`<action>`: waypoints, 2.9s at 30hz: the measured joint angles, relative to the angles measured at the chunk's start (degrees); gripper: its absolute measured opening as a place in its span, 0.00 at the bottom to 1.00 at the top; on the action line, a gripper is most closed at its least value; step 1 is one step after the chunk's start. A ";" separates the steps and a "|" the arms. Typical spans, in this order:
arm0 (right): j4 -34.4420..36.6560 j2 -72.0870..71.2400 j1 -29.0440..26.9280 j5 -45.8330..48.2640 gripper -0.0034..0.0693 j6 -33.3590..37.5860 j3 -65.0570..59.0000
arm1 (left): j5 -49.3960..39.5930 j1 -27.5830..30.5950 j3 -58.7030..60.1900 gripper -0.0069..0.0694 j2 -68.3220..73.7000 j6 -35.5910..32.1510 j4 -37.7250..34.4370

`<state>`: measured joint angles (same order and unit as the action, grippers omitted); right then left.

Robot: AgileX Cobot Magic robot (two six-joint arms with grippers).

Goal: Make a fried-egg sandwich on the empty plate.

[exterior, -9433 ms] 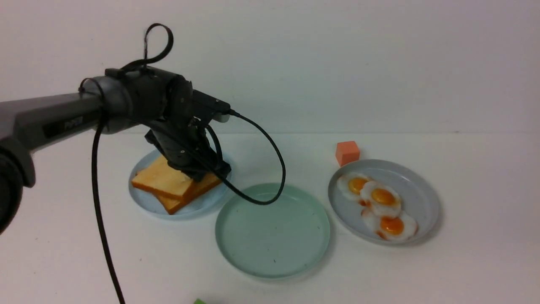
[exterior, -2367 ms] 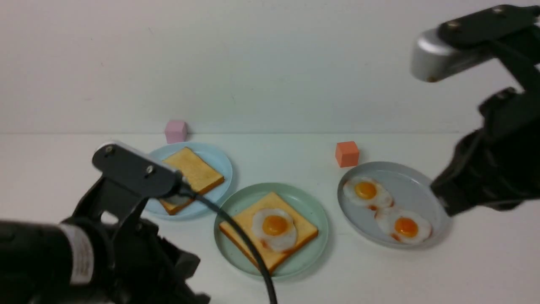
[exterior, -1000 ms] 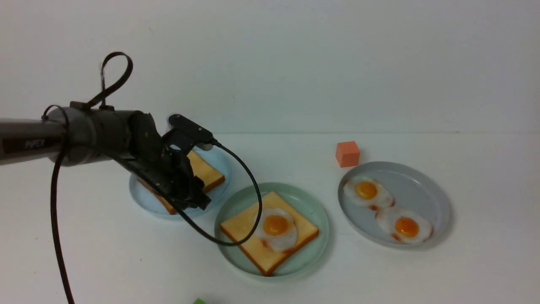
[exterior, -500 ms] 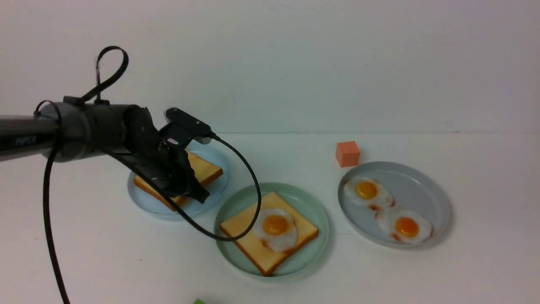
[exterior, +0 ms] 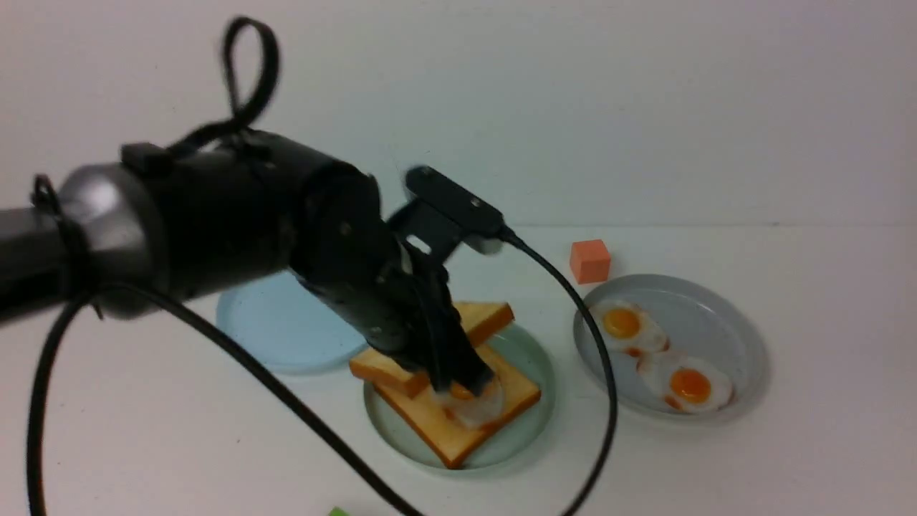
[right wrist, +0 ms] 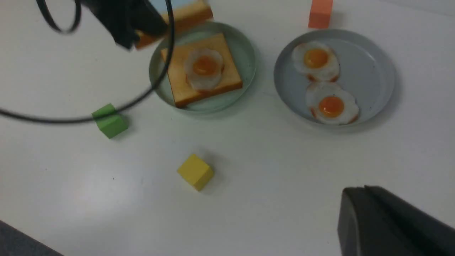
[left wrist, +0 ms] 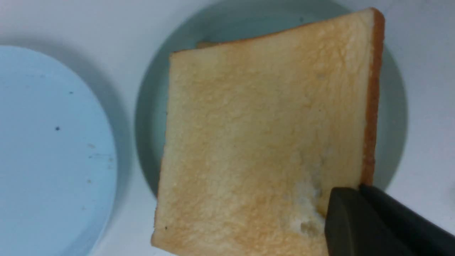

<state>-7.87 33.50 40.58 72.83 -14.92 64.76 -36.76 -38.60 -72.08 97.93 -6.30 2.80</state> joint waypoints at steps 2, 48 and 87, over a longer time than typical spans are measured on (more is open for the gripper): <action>0.00 -1.48 0.00 0.04 0.09 -0.04 0.00 | 0.14 -3.18 0.12 0.07 0.90 5.15 6.41; 1.32 -3.37 0.00 0.04 0.10 -0.23 0.00 | 4.16 -7.17 0.12 0.26 9.41 14.21 15.86; 3.20 -3.37 0.00 0.04 0.11 -1.48 0.00 | 38.51 -10.02 62.53 0.07 -84.87 14.21 -2.10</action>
<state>-4.67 30.13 40.58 72.87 -16.40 64.76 1.75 -48.63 -9.55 13.06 7.90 0.70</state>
